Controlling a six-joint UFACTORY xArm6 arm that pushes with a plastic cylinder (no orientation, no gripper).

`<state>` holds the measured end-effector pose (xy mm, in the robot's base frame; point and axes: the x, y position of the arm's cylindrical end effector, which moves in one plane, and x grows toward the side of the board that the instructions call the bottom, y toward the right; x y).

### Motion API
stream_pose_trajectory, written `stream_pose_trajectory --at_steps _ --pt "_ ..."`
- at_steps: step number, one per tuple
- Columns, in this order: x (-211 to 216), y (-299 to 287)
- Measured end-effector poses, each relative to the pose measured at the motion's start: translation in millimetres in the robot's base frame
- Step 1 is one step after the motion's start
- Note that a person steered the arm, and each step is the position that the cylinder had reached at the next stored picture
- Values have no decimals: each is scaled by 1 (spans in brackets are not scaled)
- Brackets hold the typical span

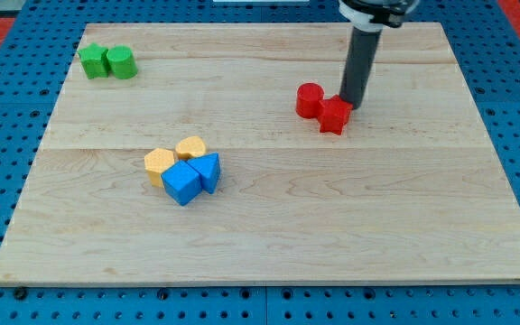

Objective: Slide red star along with red circle towards top center

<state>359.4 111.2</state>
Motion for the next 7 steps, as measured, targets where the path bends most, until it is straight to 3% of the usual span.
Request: stream_pose_trajectory --at_steps 1,2,3,4,7 --pt "-11 -13" --pt "7 54" --pt "27 50" --pt "48 5" --pt "-32 -98"
